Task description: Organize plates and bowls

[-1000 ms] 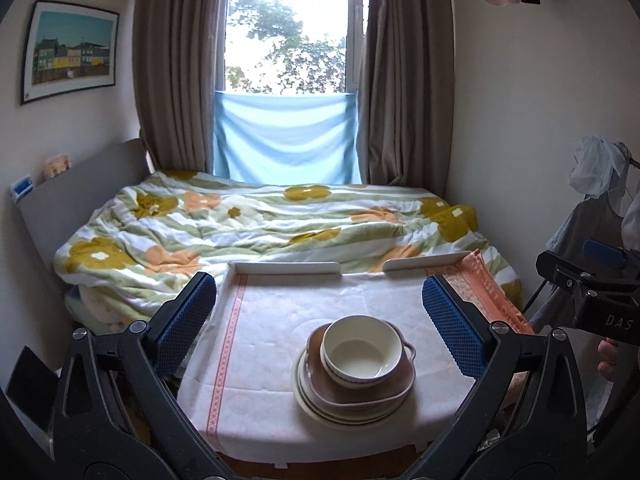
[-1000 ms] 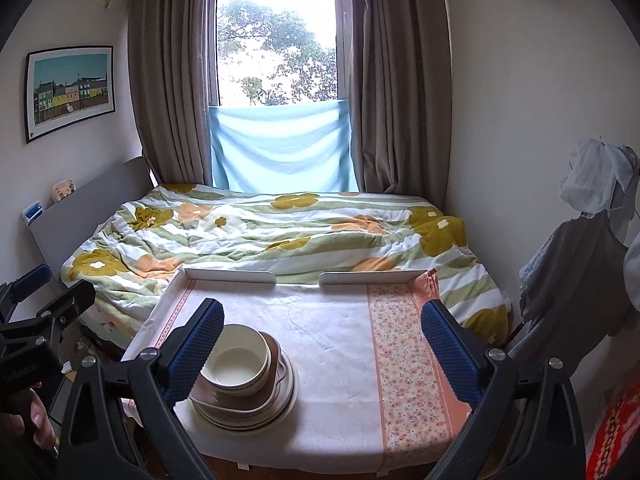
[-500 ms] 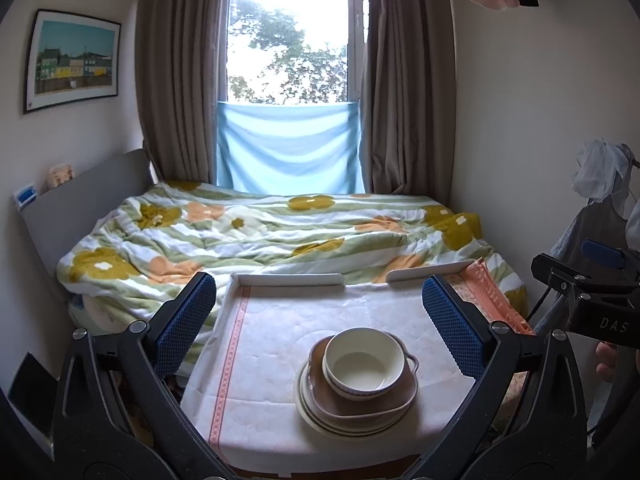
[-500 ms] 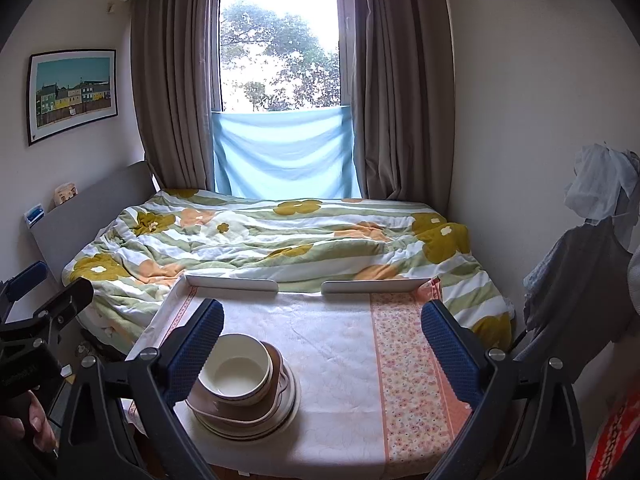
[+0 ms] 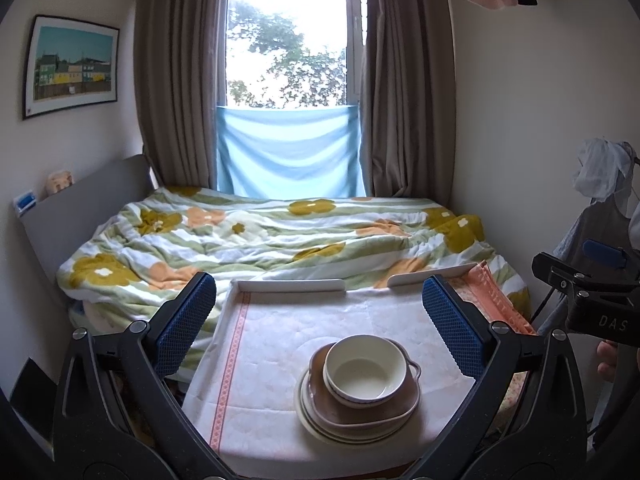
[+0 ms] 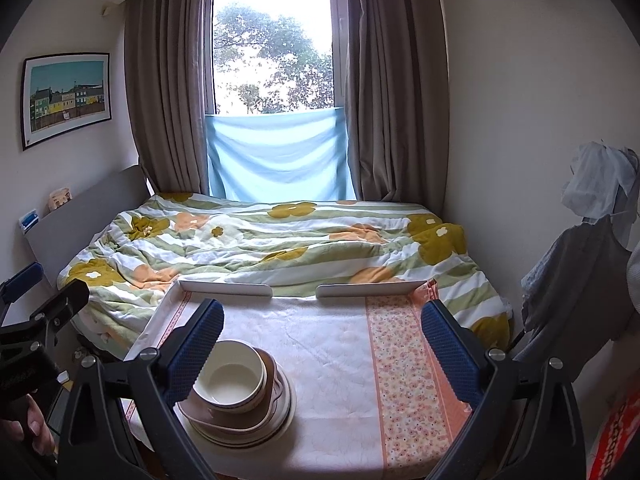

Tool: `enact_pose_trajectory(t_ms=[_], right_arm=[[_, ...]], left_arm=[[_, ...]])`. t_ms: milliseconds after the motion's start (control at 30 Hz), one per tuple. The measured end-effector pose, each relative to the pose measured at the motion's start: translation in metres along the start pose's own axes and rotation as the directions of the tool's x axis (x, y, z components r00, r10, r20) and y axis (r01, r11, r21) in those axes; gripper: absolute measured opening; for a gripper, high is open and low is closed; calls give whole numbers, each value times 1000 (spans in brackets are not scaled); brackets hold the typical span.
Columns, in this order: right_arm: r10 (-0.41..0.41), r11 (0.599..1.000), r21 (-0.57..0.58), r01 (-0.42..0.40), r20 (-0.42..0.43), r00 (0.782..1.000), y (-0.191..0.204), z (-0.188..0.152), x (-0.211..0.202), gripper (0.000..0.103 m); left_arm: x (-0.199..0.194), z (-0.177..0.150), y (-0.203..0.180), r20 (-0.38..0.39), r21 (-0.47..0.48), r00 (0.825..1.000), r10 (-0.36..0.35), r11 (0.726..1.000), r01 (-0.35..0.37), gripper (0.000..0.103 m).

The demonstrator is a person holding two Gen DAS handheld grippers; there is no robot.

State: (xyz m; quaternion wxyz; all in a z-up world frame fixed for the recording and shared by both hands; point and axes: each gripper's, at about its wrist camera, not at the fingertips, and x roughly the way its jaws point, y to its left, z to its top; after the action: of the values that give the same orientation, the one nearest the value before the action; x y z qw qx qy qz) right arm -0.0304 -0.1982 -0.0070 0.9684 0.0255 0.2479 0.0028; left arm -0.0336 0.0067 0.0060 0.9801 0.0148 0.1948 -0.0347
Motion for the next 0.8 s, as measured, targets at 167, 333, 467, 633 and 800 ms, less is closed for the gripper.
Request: enact_pose_trajectory(t_ms=[167,333,467,633,800], right_arm=[[-3,1000,2,3,2,1000,-1,1,2,98],[-8,1000,3,8,10,1000,-1,2,3,98],[-11,1000,2,11,11,1000,-2,3,4,98],[-13,1000,5,13,16,1000,-2,4,5,98],[-20,1000,6,20,20,1000,-3,4,5,98]], left_arm=[[2,2,0,3,1,1000,6,1000,-6,103],[3,3,-1,5,3,1000,10,1000,-10,103],[5,3,-2,7,4,1000,9,1000,-9,103],[5,3,-2,7,3,1000,6,1000,-6,103],[6,4,-3,11,5,1000,5,1000,-5,103]])
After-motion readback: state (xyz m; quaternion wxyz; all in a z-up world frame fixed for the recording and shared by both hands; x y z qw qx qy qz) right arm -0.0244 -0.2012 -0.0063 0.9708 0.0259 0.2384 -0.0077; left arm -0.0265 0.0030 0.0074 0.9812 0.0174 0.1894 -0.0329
